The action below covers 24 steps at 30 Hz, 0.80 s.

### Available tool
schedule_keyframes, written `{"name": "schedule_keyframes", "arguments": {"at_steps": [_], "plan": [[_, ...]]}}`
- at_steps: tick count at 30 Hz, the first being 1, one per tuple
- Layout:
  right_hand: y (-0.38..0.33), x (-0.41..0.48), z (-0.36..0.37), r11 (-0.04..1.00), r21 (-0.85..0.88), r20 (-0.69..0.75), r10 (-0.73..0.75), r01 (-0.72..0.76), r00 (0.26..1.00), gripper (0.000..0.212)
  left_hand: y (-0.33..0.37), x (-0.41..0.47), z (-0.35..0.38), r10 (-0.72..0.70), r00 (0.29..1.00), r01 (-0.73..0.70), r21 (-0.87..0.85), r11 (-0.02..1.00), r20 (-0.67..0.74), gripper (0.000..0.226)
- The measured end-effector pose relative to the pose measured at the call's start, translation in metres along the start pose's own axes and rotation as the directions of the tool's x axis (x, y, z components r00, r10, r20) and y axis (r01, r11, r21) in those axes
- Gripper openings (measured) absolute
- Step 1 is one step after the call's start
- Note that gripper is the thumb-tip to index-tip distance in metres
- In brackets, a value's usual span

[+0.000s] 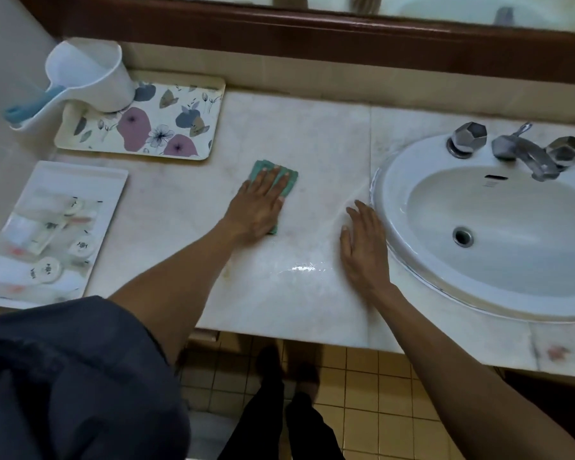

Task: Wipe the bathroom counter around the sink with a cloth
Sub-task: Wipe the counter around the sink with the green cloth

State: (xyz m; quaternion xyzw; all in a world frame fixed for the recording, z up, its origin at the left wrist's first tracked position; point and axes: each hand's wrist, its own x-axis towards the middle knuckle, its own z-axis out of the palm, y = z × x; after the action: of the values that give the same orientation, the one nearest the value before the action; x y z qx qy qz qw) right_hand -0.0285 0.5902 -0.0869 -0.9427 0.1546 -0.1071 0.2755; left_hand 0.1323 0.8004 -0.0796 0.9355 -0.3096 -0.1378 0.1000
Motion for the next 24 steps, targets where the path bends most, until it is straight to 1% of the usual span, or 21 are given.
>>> {"name": "schedule_keyframes", "arguments": {"at_steps": [3, 5, 7, 10, 12, 13, 16, 18, 21, 24], "plan": [[-0.015, 0.007, 0.017, 1.000, 0.022, 0.082, 0.010, -0.012, 0.997, 0.046, -0.006, -0.043, 0.012, -0.047, 0.998, 0.047, -0.005, 0.999, -0.051, 0.058], [-0.026, 0.011, 0.027, 1.000, -0.015, 0.094, 0.029, -0.027, 0.995, 0.048, 0.008, -0.075, 0.024, -0.074, 0.995, 0.074, -0.007, 0.997, -0.064, 0.060], [-0.033, 0.013, 0.035, 0.995, -0.078, 0.082, 0.065, -0.059, 0.994, 0.050, 0.021, -0.096, 0.033, -0.094, 0.995, 0.094, -0.016, 0.995, -0.037, 0.061], [-0.038, 0.011, 0.042, 0.986, -0.143, 0.053, 0.093, -0.085, 0.994, 0.052, 0.018, -0.095, 0.031, -0.055, 0.998, 0.055, -0.005, 0.998, -0.041, 0.061], [-0.036, 0.011, 0.043, 0.984, -0.158, 0.044, 0.089, -0.081, 0.995, 0.052, 0.005, -0.074, 0.024, -0.003, 0.998, 0.004, 0.019, 1.000, -0.061, 0.060], [-0.034, 0.010, 0.043, 0.984, -0.159, 0.043, 0.084, -0.076, 0.996, 0.052, -0.004, -0.061, 0.019, 0.001, 0.997, 0.001, 0.028, 1.000, -0.073, 0.059], [-0.034, 0.009, 0.041, 0.986, -0.154, 0.040, 0.078, -0.071, 0.996, 0.051, -0.032, -0.029, 0.002, -0.060, 0.996, 0.062, 0.016, 0.998, -0.065, 0.058], [-0.036, 0.009, 0.041, 0.984, -0.166, 0.026, 0.074, -0.069, 0.997, 0.050, -0.047, -0.030, -0.001, -0.083, 0.996, 0.083, 0.003, 0.997, -0.041, 0.058], [-0.038, 0.008, 0.040, 0.982, -0.177, 0.011, 0.071, -0.068, 0.997, 0.049, -0.048, -0.068, 0.008, -0.146, 0.985, 0.147, 0.002, 0.989, -0.094, 0.061], [-0.039, 0.008, 0.041, 0.981, -0.178, 0.001, 0.072, -0.071, 0.997, 0.049, -0.020, -0.121, 0.028, -0.222, 0.961, 0.223, -0.013, 0.975, -0.163, 0.060]]}}
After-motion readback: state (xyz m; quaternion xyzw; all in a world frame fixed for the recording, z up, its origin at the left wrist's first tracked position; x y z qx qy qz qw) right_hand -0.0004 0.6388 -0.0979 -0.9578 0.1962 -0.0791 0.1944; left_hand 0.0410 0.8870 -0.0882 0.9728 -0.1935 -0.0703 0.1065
